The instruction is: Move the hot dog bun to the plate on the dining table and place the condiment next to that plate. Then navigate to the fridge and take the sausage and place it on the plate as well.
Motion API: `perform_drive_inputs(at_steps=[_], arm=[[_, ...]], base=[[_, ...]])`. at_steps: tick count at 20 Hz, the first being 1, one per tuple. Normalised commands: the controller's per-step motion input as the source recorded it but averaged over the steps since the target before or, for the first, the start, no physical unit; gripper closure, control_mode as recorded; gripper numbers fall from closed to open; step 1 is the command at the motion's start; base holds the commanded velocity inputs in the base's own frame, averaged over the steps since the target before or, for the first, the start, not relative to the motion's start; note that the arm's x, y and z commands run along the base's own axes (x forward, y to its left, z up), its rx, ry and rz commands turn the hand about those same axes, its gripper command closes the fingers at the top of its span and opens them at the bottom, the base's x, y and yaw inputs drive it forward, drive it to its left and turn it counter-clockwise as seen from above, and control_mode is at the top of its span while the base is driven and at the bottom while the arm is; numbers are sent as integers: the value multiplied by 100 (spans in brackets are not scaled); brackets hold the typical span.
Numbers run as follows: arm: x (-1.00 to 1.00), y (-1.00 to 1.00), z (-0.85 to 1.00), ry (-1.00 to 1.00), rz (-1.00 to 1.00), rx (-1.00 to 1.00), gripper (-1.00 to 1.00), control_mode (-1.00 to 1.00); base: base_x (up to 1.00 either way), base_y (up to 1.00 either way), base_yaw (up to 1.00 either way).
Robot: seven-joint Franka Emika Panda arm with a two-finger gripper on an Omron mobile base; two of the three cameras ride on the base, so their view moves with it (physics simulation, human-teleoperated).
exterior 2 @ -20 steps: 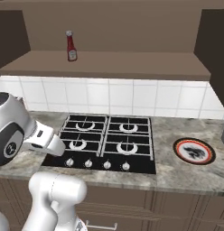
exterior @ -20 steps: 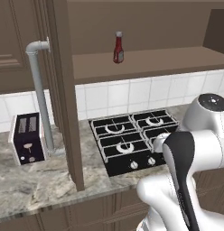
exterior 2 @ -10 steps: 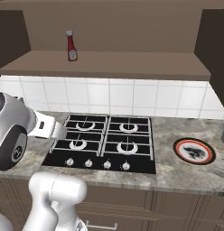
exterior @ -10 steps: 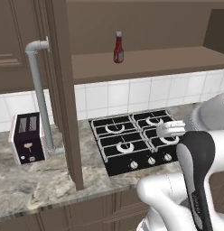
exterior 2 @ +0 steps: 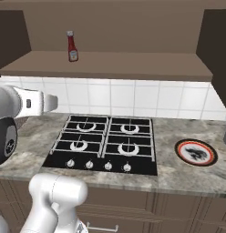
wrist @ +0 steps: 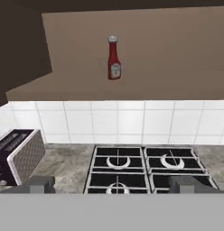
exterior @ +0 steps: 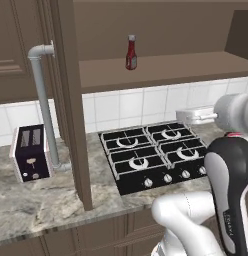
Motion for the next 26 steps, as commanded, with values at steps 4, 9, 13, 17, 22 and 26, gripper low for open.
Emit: perform_drive_inputs(at_steps=[4, 9, 13, 17, 22, 26], arm=[[66, 24, 69, -25, 2, 11, -100, -100], [77, 31, 56, -12, 0, 17, -100, -100], [62, 37, 7, -7, -3, 1, -100, -100], [42, 16, 0, 0, -2, 0, -100, -100], [11, 0, 0, 0, 0, 0, -100, -100], [23, 0, 0, 0, 2, 0, -100, -100]], base=[[0, 0, 0], [0, 0, 0], [0, 0, 0], [0, 0, 0], [0, 0, 0], [0, 0, 0]])
